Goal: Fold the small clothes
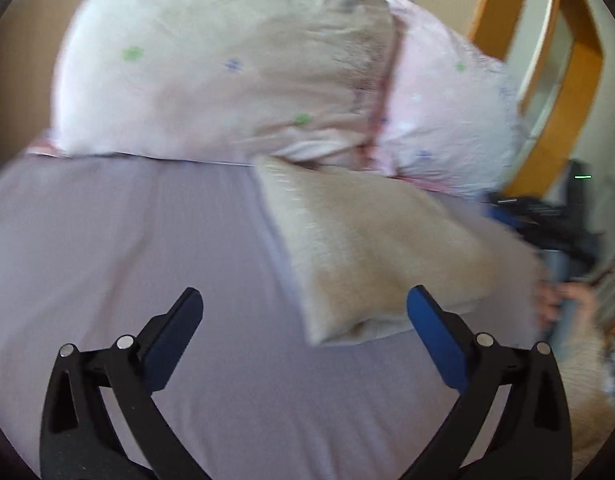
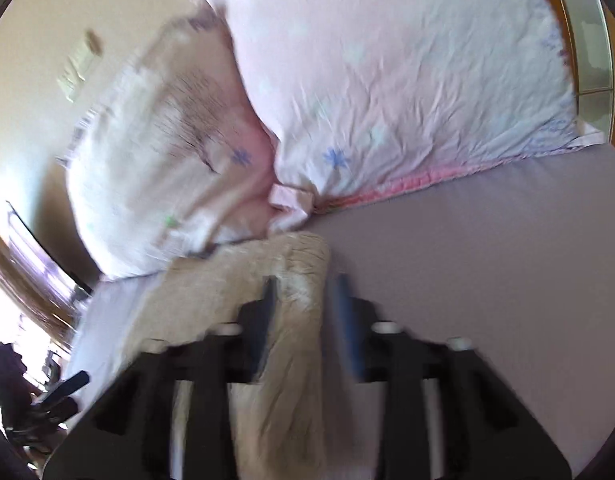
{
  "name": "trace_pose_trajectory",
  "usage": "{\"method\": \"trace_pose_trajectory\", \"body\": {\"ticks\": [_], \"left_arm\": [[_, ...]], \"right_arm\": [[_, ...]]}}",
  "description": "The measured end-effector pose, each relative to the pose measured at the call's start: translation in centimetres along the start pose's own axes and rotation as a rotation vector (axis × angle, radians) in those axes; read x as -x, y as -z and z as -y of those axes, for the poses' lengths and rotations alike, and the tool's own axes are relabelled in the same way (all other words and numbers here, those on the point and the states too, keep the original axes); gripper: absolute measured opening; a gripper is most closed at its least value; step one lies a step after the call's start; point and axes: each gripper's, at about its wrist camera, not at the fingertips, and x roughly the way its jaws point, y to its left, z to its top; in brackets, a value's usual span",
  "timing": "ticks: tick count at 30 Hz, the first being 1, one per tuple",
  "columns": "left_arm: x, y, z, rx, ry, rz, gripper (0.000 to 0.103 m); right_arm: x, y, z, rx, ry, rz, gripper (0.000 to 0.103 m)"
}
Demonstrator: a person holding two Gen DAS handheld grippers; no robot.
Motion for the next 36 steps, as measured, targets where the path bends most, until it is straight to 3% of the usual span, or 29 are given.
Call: {"method": "trace_pose_trajectory", "body": {"ticks": [1, 3, 6, 9, 14, 17, 23, 26, 36], "left_arm": [[0.1, 0.6, 0.3, -0.002, -0.063, 0.001, 0.101], [-0.4, 1.6, 0.7, 0.005, -0.111, -0.045, 0.101], [-2.4, 2.9, 1.7, -0.002, -0.150, -0.155, 0.101], [-3.7, 3.7, 2.7, -0.052, -0.153, -0.175, 0.101], [-5.2, 4.3, 3.5, -0.067, -0.166, -0.208, 0.101], [-6.1, 4.7, 4.1, -0.099, -0.208, -0.209, 0.101], [-6.1, 4.7, 4.1, -0.103, -0.200, -0.207, 0.101], [-6.1, 4.7, 4.1, -0.104, -0.201, -0.205, 0.101], [-6.1, 4.7, 4.0, -0.108, -0.196, -0.205, 0.101]], "right_arm": [[1.6, 1.0, -0.4, 0.025, -0.031, 0.009, 0.092], [3.0, 2.5, -1.0, 0.066, -0.039, -0.015, 0.097], [3.6, 5.4, -2.5, 0.150, 0.056, -0.079, 0.102], [2.4, 7.4, -3.6, 0.224, 0.114, -0.094, 0.102], [-0.2, 10.7, -5.0, 0.311, 0.178, -0.193, 0.102], [-1.5, 11.4, -5.5, 0.326, 0.188, -0.233, 0.102], [-2.5, 12.3, -5.6, 0.289, 0.226, -0.281, 0.102], [-3.2, 12.8, -6.4, 0.351, 0.289, -0.303, 0.102], [-3.2, 12.8, -6.4, 0.353, 0.278, -0.305, 0.102]]}}
